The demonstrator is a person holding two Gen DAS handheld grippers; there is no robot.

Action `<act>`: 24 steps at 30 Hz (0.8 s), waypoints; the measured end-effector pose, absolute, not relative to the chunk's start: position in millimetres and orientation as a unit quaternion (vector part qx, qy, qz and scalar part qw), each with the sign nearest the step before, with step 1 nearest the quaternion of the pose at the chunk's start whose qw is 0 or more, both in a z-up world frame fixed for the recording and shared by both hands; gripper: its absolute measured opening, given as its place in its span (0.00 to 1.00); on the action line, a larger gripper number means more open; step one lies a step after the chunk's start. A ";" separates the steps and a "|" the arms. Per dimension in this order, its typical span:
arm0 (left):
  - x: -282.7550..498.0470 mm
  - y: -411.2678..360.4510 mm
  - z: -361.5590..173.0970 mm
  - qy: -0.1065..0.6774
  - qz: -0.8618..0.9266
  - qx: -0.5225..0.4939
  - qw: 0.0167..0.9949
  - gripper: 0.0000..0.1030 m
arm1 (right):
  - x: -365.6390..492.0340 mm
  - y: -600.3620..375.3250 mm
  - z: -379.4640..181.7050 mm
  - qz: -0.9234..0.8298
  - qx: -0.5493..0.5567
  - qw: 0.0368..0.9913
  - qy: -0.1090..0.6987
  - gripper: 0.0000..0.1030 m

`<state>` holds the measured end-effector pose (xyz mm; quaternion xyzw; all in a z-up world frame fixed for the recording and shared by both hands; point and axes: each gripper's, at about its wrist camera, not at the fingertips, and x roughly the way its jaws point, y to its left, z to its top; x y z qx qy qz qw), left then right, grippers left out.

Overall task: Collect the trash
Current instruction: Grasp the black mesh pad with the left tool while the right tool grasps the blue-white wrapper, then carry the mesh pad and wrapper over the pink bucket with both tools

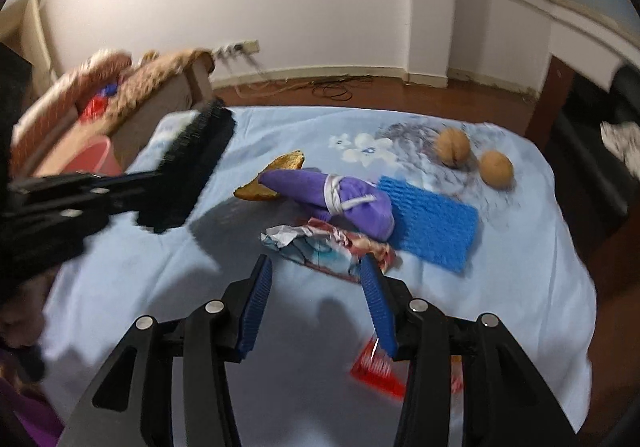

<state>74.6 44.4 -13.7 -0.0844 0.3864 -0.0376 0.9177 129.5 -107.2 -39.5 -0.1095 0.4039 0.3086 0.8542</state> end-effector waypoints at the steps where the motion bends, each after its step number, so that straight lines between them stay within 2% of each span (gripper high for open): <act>1: 71.4 47.2 -13.6 0.388 -0.036 -0.092 0.916 0.10 | 131.5 -104.0 -40.5 0.309 -0.121 0.853 0.403 0.44; 6: 62.2 54.1 -15.8 0.393 -0.028 -0.113 0.912 0.10 | 144.7 -88.6 -51.3 0.312 -0.179 0.842 0.403 0.44; 7: 60.8 55.1 -16.2 0.394 -0.027 -0.116 0.912 0.10 | 146.5 -87.5 -54.2 0.315 -0.184 0.838 0.406 0.41; 8: 60.1 55.3 -16.5 0.393 -0.027 -0.117 0.911 0.10 | 147.8 -86.7 -57.1 0.316 -0.187 0.836 0.407 0.29; 10: 57.9 56.7 -15.7 0.392 -0.026 -0.122 0.911 0.10 | 148.5 -86.3 -59.9 0.310 -0.192 0.840 0.403 0.13; 12: 55.8 58.2 -14.6 0.390 -0.026 -0.126 0.912 0.10 | 149.7 -89.7 -58.9 0.314 -0.176 0.840 0.406 0.05; 17: 50.7 61.7 -11.5 0.386 -0.025 -0.133 0.912 0.10 | 140.8 -94.6 -49.3 0.330 -0.139 0.839 0.410 0.01; 24: 36.4 66.5 -5.0 0.377 -0.018 -0.143 0.915 0.10 | 117.4 -97.7 -20.2 0.348 -0.083 0.846 0.395 0.01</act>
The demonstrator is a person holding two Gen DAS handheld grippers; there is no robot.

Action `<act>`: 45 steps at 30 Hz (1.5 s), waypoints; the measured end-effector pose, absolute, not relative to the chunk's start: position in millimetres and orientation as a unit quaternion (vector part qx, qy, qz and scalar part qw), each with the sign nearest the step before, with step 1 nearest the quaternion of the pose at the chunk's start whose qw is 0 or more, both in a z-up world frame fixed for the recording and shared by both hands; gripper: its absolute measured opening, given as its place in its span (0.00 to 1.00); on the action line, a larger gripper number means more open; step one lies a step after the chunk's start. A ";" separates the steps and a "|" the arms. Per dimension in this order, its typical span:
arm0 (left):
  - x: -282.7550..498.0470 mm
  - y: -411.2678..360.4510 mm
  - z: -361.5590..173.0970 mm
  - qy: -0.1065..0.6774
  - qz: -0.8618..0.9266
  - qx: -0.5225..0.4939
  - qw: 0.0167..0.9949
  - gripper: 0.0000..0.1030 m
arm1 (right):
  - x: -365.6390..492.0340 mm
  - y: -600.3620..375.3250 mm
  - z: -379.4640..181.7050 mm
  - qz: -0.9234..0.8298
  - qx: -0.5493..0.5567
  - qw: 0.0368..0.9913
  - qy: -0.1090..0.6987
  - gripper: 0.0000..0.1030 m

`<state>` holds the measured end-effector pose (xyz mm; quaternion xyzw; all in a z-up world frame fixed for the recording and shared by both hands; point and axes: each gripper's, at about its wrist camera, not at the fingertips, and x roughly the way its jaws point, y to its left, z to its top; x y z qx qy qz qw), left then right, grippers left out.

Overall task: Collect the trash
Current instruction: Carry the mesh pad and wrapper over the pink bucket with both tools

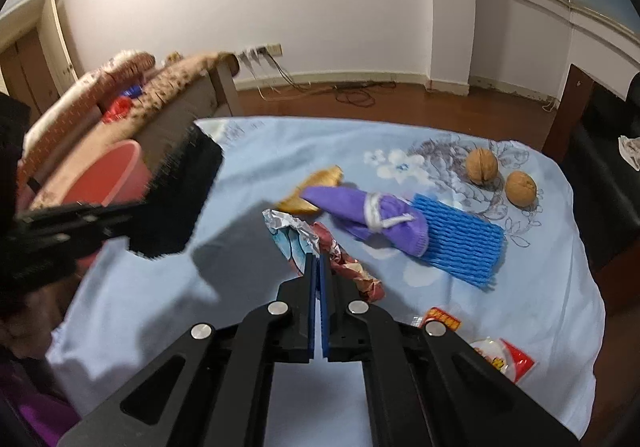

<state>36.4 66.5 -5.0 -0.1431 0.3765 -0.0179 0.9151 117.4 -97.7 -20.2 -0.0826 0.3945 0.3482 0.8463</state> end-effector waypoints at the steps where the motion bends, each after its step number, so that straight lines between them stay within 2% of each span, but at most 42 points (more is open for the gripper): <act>1: 34.9 67.3 -4.4 0.375 -0.017 -0.144 0.915 0.10 | 112.8 -96.7 -16.0 0.351 -0.078 0.847 0.391 0.01; 22: -4.2 80.1 16.8 0.339 0.033 -0.135 0.930 0.10 | 65.5 -56.2 22.2 0.368 -0.040 0.856 0.361 0.01; 45: -42.8 136.3 25.9 0.306 0.150 -0.147 0.929 0.10 | 39.9 41.4 46.0 0.430 -0.071 0.836 0.332 0.01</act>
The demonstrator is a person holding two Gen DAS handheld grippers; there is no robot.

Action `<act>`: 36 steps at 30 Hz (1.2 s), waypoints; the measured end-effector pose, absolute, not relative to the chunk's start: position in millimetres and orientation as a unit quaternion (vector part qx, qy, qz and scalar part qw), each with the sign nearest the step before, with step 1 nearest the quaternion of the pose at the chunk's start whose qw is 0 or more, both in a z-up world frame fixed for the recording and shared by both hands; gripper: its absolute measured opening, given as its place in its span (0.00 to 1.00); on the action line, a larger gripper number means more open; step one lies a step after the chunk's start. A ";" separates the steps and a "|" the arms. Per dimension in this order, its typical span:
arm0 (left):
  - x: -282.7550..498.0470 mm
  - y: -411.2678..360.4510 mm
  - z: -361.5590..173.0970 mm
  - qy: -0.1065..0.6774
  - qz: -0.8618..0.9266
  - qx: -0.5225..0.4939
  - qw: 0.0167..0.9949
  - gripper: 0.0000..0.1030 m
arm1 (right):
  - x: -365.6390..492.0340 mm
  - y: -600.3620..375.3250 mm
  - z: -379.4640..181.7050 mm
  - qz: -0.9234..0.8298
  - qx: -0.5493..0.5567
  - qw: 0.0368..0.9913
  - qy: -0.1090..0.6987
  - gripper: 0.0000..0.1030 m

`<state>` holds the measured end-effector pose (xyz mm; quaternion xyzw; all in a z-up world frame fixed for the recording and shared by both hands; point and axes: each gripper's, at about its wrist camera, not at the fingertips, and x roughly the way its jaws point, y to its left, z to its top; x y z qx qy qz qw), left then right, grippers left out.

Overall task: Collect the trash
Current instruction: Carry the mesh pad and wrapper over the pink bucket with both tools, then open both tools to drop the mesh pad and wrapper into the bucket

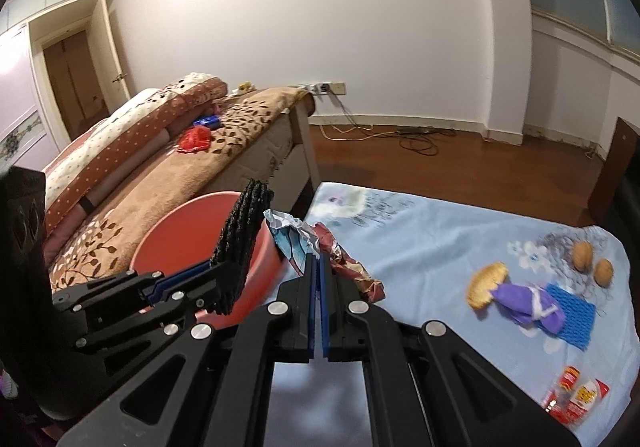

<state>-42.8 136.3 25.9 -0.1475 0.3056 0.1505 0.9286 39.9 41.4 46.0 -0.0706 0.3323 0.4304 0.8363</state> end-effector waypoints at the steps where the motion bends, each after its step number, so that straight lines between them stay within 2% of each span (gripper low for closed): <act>1: -45.7 140.9 25.9 0.304 0.156 -0.151 0.928 0.10 | 38.6 47.2 46.5 0.435 -0.072 0.834 0.332 0.01; 15: -78.7 196.1 8.5 0.313 0.223 -0.198 0.902 0.10 | 17.0 124.8 32.2 0.477 -0.113 0.803 0.339 0.01; 31: -89.0 227.3 -12.8 0.332 0.247 -0.228 0.881 0.11 | 4.7 166.0 6.8 0.484 -0.142 0.785 0.361 0.02; 33: -88.5 228.1 -13.2 0.333 0.249 -0.230 0.880 0.13 | 5.2 167.9 5.9 0.485 -0.141 0.783 0.363 0.07; 36: -88.6 230.3 -14.9 0.337 0.256 -0.232 0.876 0.20 | 5.6 169.4 4.0 0.485 -0.141 0.781 0.367 0.08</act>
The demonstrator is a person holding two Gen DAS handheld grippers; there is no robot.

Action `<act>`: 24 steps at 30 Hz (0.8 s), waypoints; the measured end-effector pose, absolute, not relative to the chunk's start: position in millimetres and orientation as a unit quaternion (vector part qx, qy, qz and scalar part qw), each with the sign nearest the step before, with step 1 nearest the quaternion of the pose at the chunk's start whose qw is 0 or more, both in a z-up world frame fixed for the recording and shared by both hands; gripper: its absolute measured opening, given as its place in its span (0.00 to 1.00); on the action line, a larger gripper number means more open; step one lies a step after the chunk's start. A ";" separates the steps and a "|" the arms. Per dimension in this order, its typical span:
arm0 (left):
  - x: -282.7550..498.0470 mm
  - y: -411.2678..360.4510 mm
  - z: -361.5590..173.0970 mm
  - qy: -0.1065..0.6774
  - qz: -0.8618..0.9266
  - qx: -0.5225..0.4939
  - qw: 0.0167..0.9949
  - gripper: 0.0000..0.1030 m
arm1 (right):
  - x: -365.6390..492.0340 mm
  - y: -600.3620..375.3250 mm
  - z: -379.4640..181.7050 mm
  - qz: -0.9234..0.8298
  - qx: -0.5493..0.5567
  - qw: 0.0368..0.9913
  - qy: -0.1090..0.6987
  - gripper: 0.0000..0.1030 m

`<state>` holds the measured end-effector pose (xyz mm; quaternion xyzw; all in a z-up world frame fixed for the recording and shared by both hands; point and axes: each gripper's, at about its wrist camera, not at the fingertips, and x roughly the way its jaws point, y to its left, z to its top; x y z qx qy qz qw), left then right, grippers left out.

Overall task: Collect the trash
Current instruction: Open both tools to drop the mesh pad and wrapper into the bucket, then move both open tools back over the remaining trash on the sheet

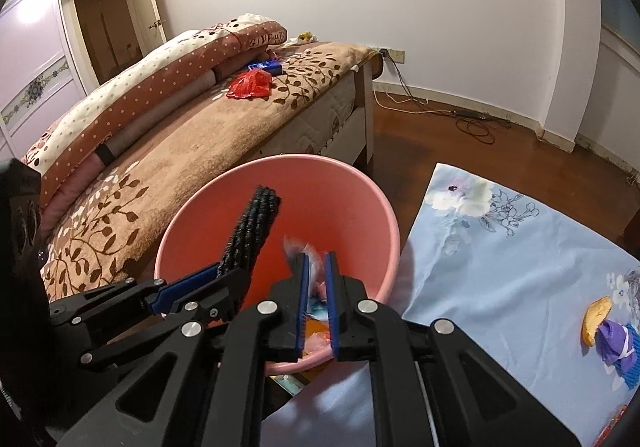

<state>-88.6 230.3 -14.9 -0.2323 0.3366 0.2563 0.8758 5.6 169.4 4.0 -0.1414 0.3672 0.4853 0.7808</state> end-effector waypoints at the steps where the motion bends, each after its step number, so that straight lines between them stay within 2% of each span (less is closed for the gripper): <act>1: -88.5 231.2 -15.3 0.337 0.259 -0.234 0.874 0.23 | 6.3 168.6 3.9 0.484 -0.142 0.781 0.368 0.09; 8: -91.2 235.8 -14.8 0.333 0.260 -0.251 0.871 0.40 | 15.8 154.5 3.2 0.474 -0.124 0.788 0.374 0.24; 24: -72.0 196.4 -7.8 0.339 0.212 -0.211 0.892 0.41 | 13.3 81.2 -0.8 0.447 -0.117 0.809 0.363 0.29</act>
